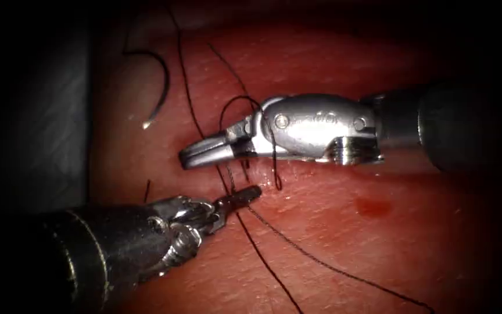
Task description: Wound Closure
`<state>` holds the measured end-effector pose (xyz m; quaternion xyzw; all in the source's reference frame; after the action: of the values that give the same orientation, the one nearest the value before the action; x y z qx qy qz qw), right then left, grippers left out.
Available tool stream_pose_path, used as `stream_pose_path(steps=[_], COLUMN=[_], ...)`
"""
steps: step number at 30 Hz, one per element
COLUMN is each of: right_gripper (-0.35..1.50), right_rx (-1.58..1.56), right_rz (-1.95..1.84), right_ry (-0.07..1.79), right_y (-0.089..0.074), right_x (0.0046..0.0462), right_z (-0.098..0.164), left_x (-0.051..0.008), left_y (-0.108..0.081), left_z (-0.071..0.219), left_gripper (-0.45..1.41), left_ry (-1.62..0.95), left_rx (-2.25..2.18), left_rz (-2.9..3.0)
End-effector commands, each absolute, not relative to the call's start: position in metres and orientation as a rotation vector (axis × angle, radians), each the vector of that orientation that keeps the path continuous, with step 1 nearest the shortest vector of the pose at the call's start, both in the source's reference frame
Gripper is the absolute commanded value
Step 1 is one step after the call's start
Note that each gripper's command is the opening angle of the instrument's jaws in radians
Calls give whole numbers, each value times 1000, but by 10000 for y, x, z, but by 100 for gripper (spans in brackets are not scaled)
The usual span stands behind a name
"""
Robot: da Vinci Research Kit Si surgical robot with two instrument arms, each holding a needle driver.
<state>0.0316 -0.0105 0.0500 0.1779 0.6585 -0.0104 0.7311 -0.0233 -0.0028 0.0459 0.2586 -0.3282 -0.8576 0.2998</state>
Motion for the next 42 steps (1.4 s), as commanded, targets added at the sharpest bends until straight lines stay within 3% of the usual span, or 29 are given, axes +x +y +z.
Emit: stream_pose_path(steps=[1,8,10,13,22,27,42], right_gripper=[9,49,49,66,66,84,68], right_rx=[389,366,358,354,350,363,489], right_rz=[-12,-9,-34,-29,-63,-97,-270], right_ry=[1440,1376,1342,1324,1284,1253,1285], right_y=[-111,-114,-115,-116,-116,-125,-161], right_x=[324,326,326,323,310,309,299], right_z=[505,506,507,508,517,519,529], left_x=[-240,-243,-242,-240,-215,-199,-176], left_y=[-31,-31,-29,-26,-26,-15,28], left_z=[461,422,411,401,390,386,416], left_gripper=[-45,-45,-45,-45,-45,-45,-45], left_ry=[-868,-859,-853,-864,-877,-879,-869], left_rx=[687,679,670,667,604,577,558], left_rz=[-2279,-2258,-2240,-2228,-2205,-2192,-2140])
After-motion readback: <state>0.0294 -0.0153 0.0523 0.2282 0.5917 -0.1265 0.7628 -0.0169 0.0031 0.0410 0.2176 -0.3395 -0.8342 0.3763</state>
